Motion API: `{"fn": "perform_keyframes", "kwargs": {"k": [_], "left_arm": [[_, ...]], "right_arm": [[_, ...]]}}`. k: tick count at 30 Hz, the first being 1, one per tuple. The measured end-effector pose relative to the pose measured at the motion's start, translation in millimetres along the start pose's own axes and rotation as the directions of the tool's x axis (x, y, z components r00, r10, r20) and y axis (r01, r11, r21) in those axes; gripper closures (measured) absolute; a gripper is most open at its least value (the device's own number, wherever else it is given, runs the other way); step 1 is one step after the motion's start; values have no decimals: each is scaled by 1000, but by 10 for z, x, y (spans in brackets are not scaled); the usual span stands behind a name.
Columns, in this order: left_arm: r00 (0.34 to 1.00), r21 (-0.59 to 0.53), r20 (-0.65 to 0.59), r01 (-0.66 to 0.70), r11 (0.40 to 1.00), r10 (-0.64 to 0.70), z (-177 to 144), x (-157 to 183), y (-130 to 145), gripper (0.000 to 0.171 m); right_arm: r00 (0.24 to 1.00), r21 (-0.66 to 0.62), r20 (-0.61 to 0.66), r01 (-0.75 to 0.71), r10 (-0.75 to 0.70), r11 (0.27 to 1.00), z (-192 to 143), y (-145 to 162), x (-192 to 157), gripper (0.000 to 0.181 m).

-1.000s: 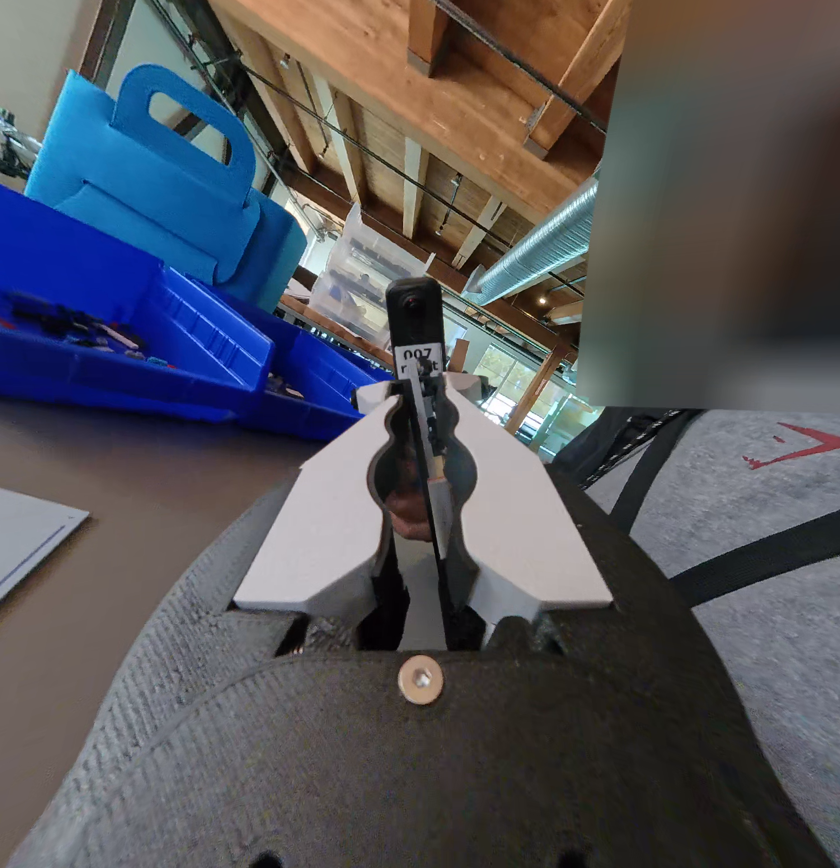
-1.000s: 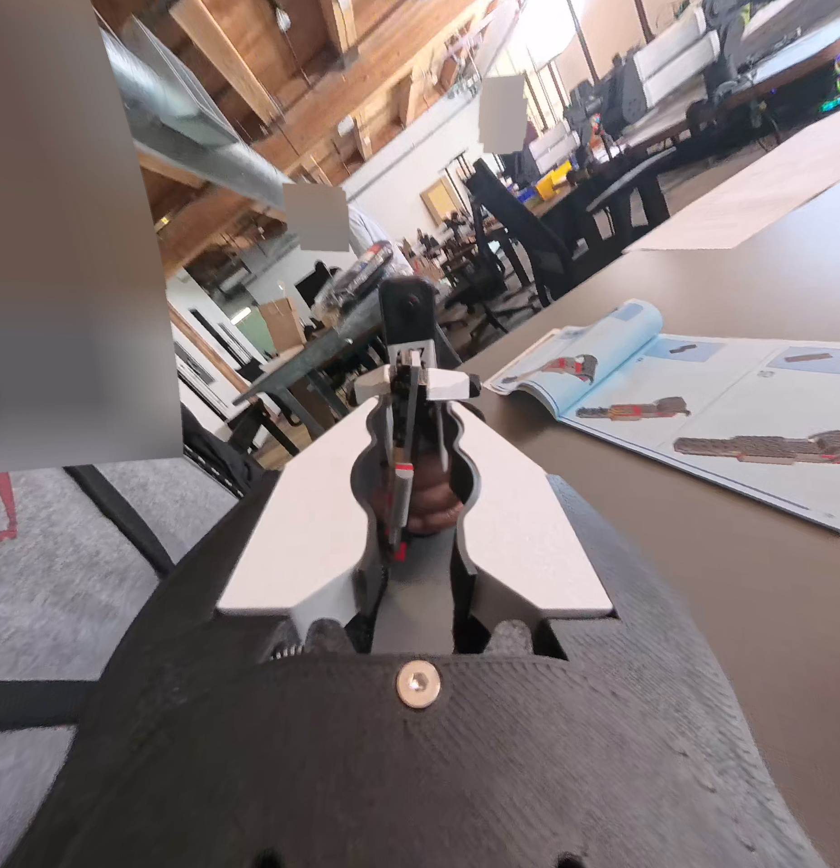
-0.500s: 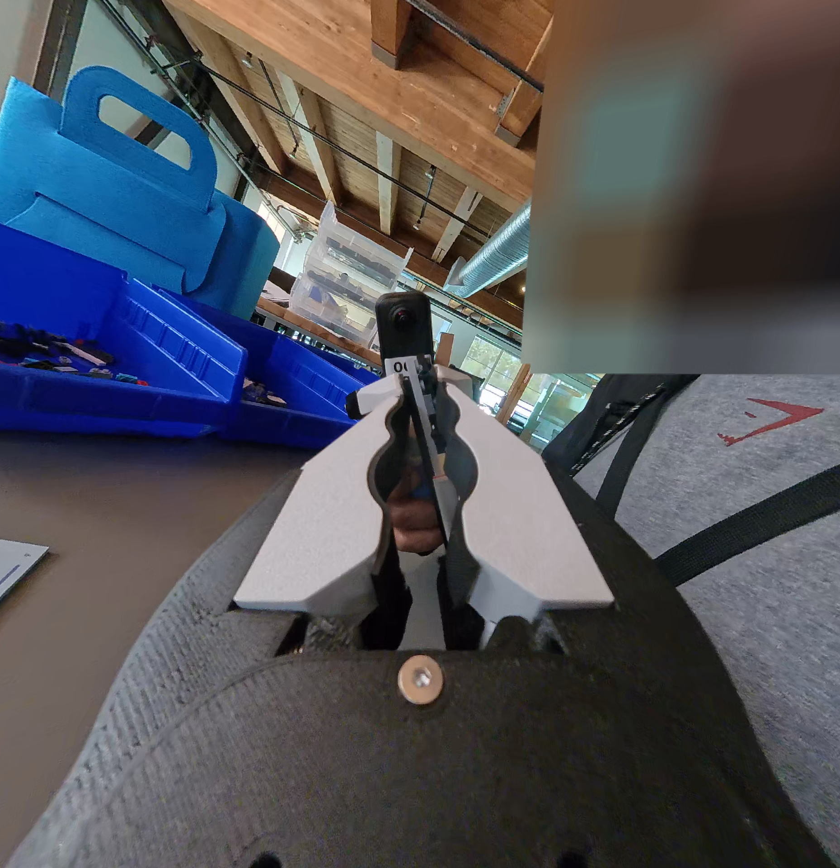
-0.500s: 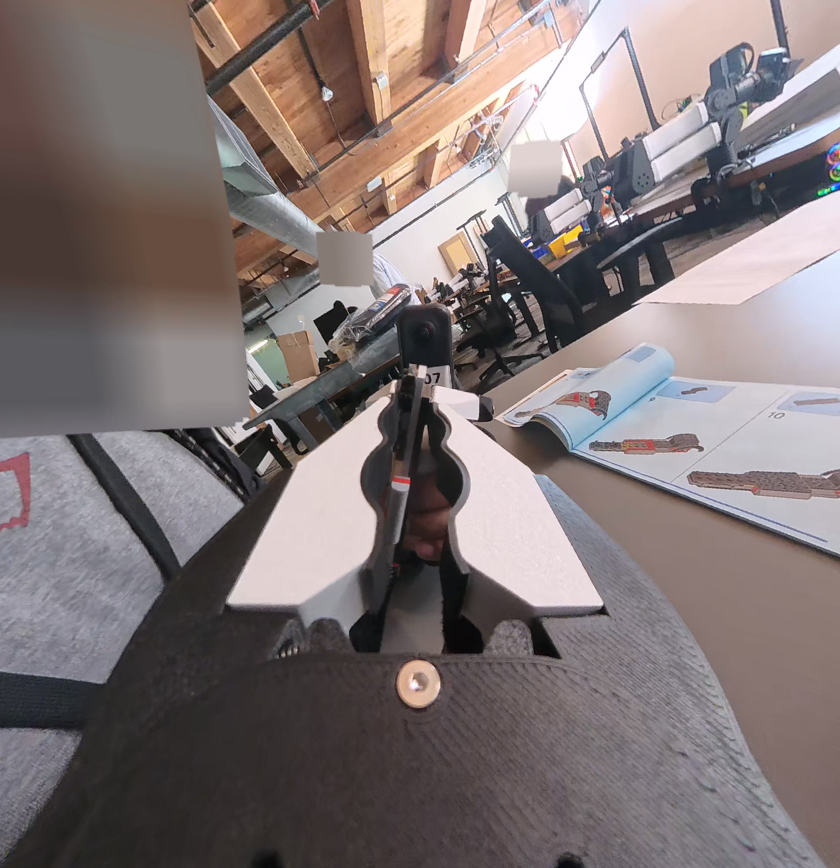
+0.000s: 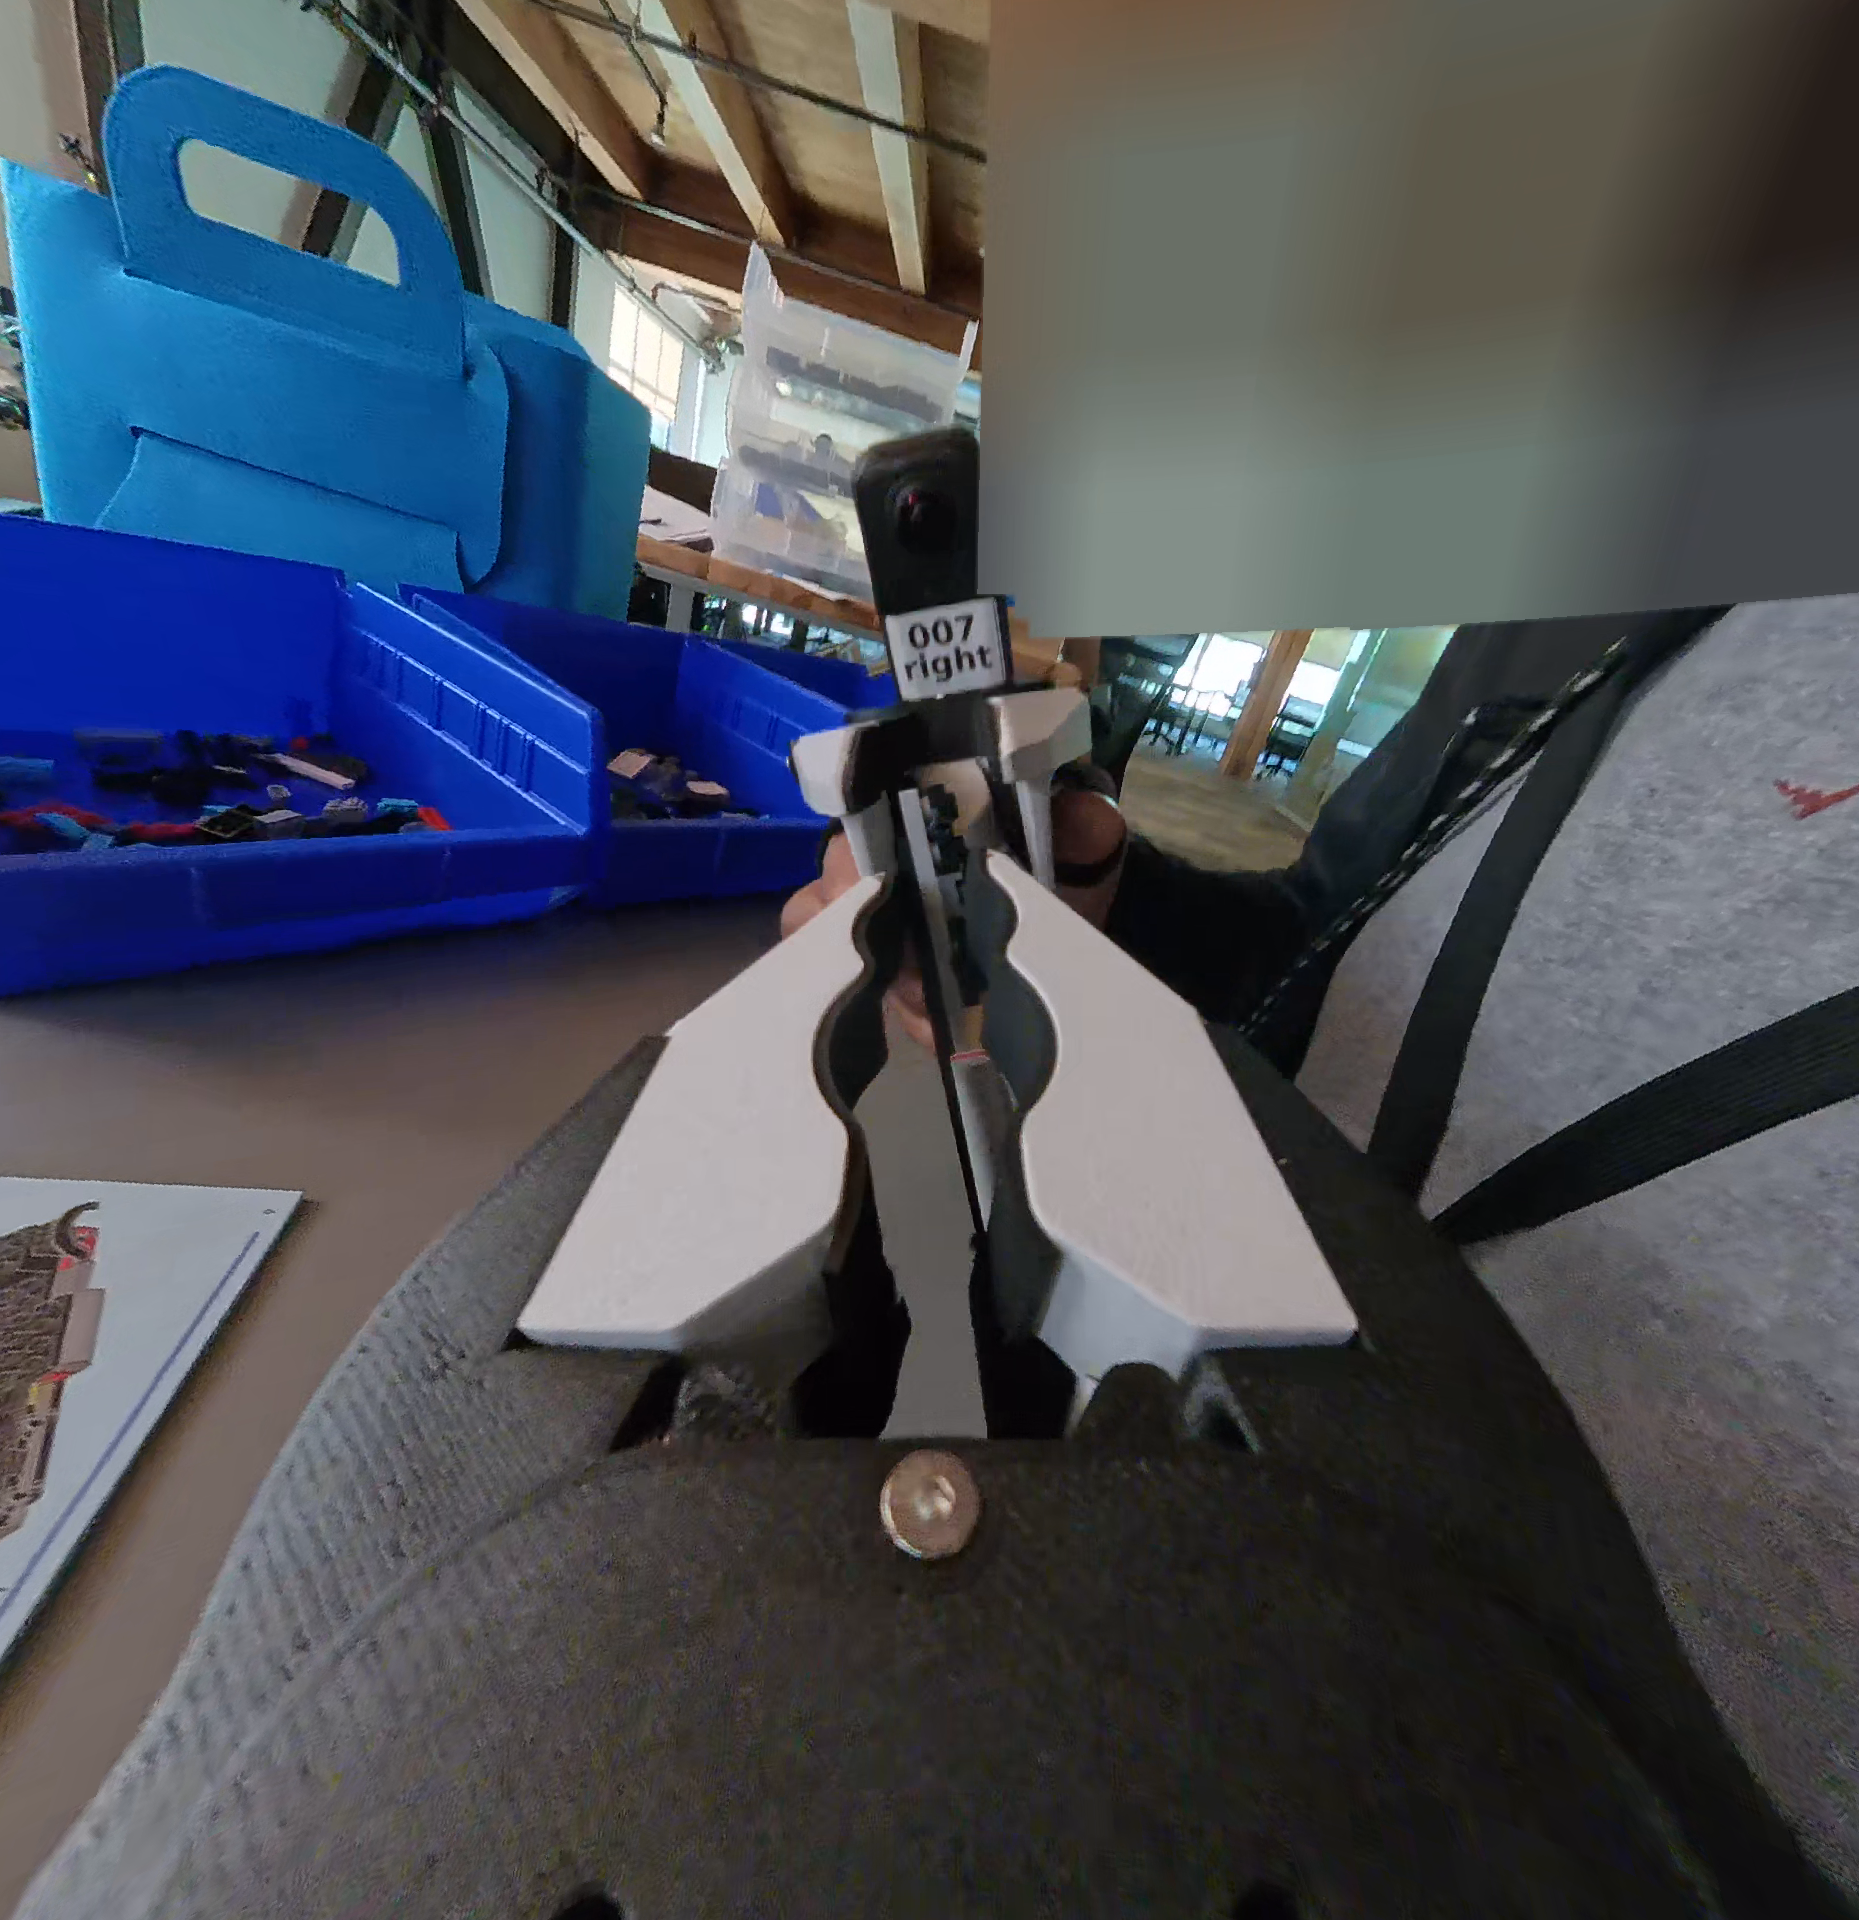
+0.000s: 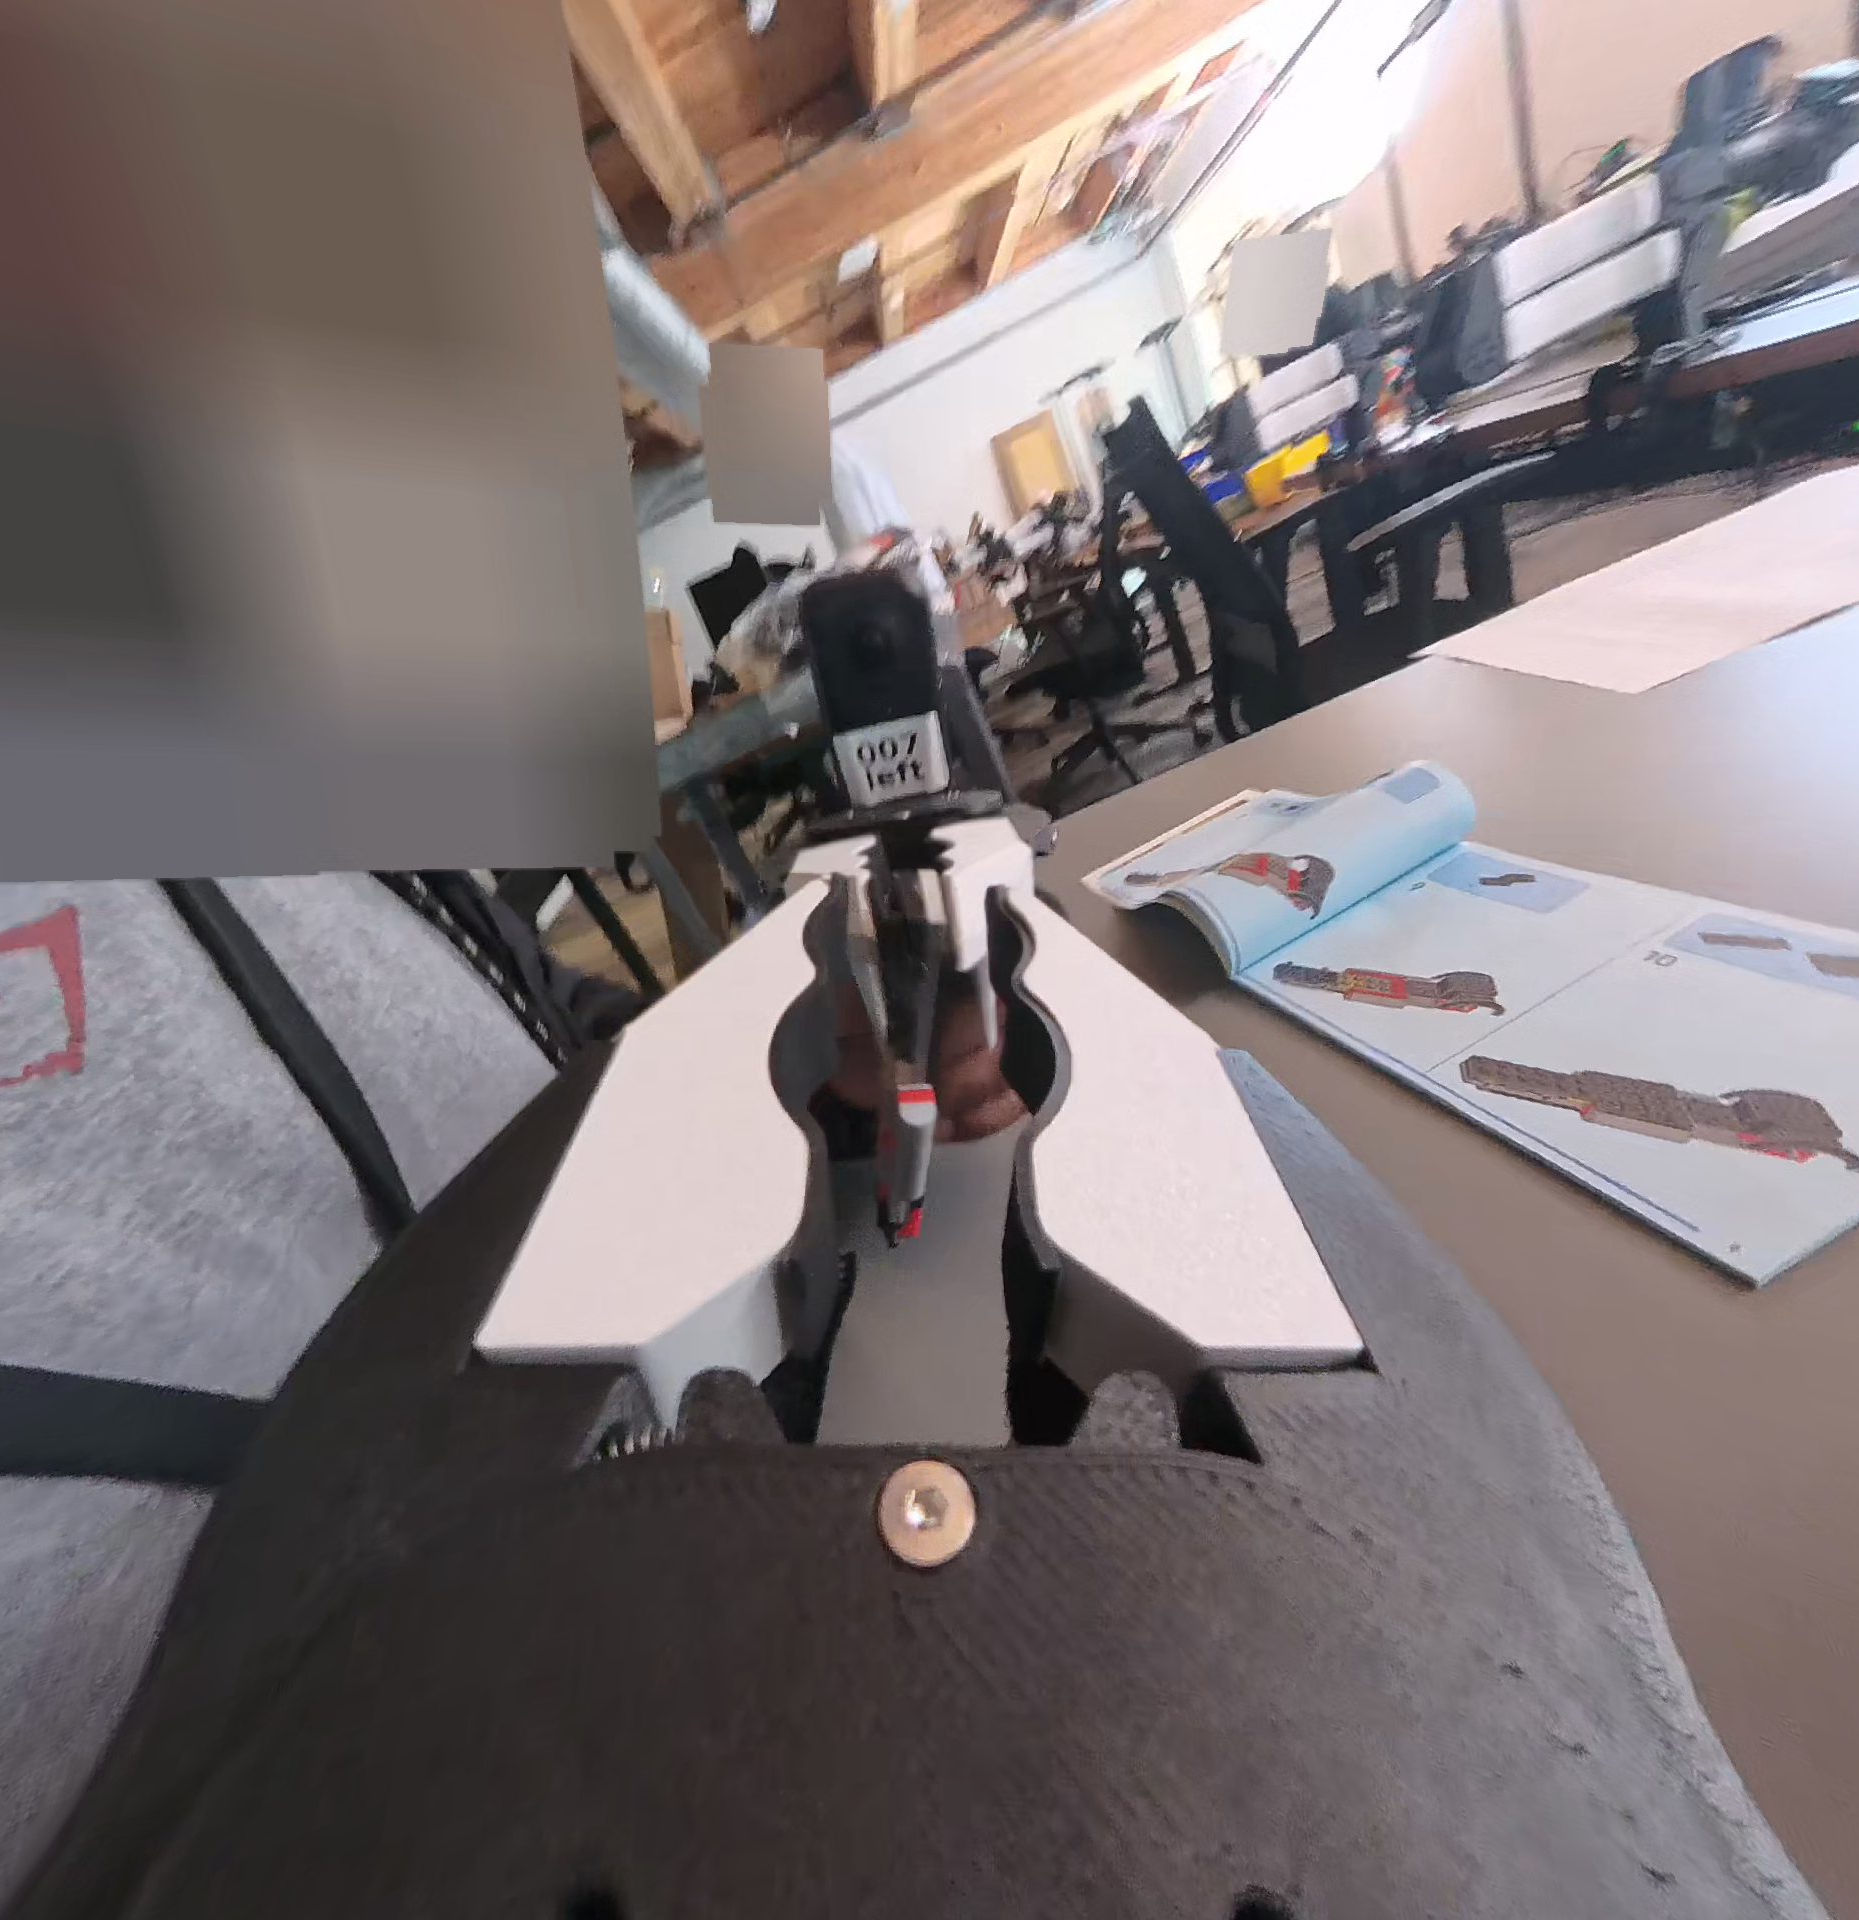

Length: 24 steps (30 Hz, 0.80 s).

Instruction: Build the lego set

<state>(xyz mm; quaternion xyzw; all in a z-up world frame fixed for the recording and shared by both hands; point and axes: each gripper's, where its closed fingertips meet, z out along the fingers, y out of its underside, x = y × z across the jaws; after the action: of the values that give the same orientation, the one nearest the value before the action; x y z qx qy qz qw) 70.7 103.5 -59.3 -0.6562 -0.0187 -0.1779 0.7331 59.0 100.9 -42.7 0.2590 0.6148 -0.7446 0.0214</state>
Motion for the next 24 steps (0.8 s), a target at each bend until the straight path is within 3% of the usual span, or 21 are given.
{"fn": "perform_keyframes", "kwargs": {"k": [9,24], "left_arm": [[996,-115,6,-92,989,93,37,66,76,160],[996,-187,-20,-84,979,81,56,128,143,160]], "right_arm": [[996,-99,30,88,-85,991,23,106,-71,168],[998,-57,46,54,-52,997,-21,158,-116,170]]}}
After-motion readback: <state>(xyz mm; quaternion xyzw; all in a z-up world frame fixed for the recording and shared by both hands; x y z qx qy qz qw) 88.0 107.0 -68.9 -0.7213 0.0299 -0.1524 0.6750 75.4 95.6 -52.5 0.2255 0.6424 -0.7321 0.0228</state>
